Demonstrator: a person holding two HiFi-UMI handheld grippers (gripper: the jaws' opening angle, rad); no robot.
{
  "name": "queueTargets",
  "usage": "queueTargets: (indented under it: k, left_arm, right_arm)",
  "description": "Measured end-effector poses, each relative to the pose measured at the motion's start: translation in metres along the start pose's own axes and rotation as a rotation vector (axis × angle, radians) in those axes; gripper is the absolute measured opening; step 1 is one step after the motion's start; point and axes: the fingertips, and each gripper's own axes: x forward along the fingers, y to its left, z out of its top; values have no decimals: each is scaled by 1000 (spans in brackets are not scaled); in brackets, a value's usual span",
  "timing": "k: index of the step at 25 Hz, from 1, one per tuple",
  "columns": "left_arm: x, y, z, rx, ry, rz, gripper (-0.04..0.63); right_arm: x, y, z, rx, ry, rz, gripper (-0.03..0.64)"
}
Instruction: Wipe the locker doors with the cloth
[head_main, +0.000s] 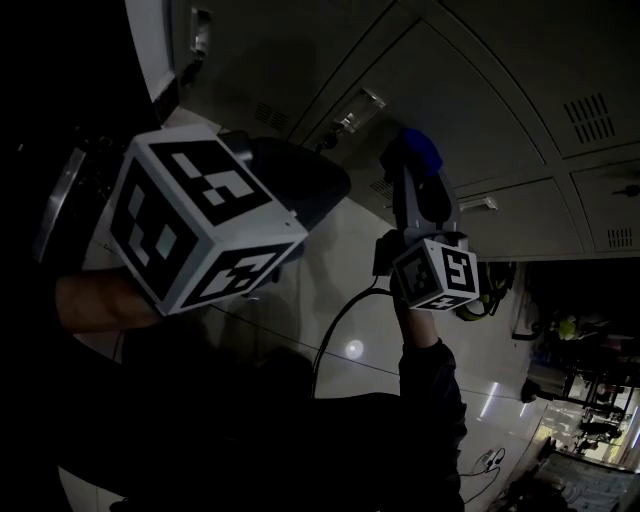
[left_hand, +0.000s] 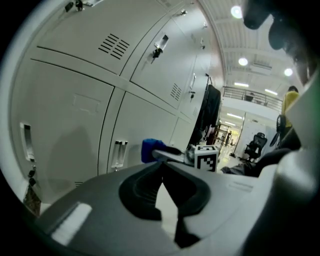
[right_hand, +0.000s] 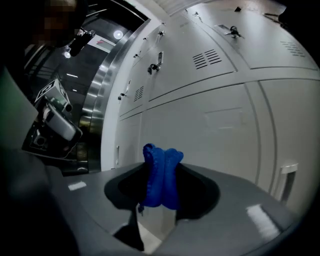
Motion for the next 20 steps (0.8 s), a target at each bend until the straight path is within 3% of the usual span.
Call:
queueTargets:
  k: [7, 13, 20]
  left_arm:
    - [-1, 8, 5, -4, -24, 3, 0]
    - [-4, 12, 3, -15, -32, 11, 0]
    - [-1, 11, 0, -15, -22, 6, 0]
  right_arm:
    - [66, 50, -9, -24, 11, 116, 163]
    - [93, 51, -29, 11, 43, 69, 160]
    - [74, 28, -29, 12, 27, 25, 160]
